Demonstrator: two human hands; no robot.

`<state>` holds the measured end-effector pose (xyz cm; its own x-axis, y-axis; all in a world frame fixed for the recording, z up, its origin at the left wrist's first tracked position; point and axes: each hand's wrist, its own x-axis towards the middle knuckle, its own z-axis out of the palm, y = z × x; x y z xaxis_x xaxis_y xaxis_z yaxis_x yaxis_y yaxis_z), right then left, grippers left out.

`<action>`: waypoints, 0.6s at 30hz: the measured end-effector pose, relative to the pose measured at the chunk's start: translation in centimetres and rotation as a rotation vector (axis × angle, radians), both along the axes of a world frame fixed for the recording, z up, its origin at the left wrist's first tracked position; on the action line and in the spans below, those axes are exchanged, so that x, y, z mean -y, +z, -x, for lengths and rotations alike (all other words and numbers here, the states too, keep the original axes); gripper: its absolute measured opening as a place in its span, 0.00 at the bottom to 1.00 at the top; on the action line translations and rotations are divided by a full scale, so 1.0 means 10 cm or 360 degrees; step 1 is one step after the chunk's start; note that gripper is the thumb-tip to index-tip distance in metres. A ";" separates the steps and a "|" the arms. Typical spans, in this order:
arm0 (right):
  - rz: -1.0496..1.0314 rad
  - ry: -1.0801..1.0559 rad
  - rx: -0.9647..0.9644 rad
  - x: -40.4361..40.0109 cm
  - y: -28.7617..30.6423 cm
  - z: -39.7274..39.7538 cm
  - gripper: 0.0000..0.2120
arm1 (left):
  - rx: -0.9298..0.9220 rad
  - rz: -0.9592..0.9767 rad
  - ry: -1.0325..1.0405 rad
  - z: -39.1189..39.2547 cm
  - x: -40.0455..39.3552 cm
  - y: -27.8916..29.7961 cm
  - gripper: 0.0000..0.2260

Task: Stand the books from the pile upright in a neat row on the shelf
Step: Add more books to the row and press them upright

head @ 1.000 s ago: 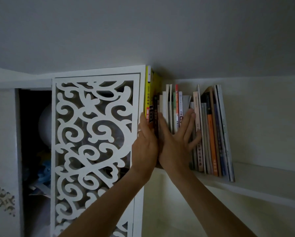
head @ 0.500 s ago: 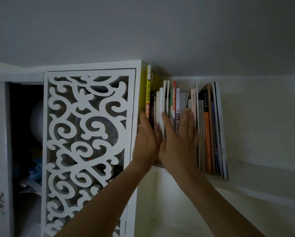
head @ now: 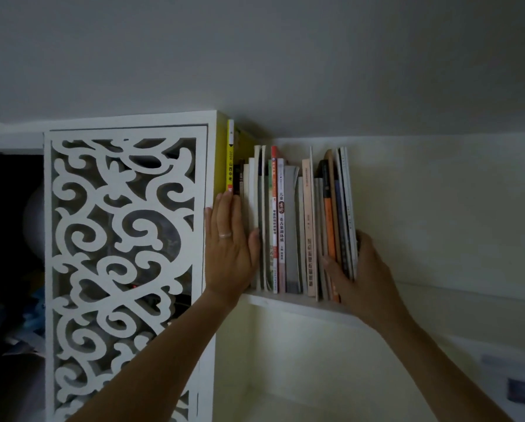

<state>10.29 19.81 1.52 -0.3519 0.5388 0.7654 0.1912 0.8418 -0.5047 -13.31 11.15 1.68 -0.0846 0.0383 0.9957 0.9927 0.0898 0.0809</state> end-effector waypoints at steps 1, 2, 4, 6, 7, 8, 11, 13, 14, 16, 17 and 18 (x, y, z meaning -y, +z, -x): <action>0.0042 0.0027 0.0044 -0.05 -0.02 -0.01 0.37 | 0.0004 -0.0011 -0.0008 0.00 0.01 0.00 0.29; 0.0070 0.0048 0.0060 -0.09 -0.02 -0.01 0.37 | 0.0007 -0.0032 -0.0028 0.00 0.01 0.00 0.29; 0.0203 0.0122 0.0063 -0.12 -0.01 -0.02 0.39 | 0.0061 -0.0096 -0.0068 0.00 0.02 -0.03 0.28; 0.0358 0.0243 0.0079 -0.10 0.02 -0.04 0.40 | 0.0153 -0.0118 -0.0033 0.00 0.04 -0.04 0.28; 0.0419 0.0307 0.0095 -0.10 0.04 -0.05 0.40 | 0.0169 -0.0112 0.0038 0.03 0.05 -0.05 0.29; 0.0465 0.0362 0.0113 -0.10 0.05 -0.06 0.41 | 0.0150 -0.0100 0.0144 0.07 0.07 -0.05 0.29; 0.0500 0.0447 0.0190 -0.12 0.03 -0.08 0.49 | 0.0003 0.0004 0.0411 0.23 0.15 -0.04 0.30; 0.0498 0.0458 0.0207 -0.12 0.01 -0.09 0.52 | -0.0028 0.0046 0.0425 0.25 0.18 -0.04 0.32; 0.0500 0.0464 0.0203 -0.12 0.02 -0.08 0.52 | -0.0005 0.0051 0.0414 0.23 0.18 -0.05 0.32; 0.0504 0.0477 0.0187 -0.10 0.03 -0.08 0.52 | 0.0062 0.0053 0.0438 0.19 0.17 -0.06 0.32; 0.0506 0.0491 0.0182 -0.11 0.03 -0.08 0.52 | 0.0081 0.0057 0.0485 0.16 0.16 -0.06 0.33; 0.0508 0.0507 0.0181 -0.11 0.04 -0.08 0.52 | 0.0080 0.0059 0.0523 0.13 0.16 -0.07 0.33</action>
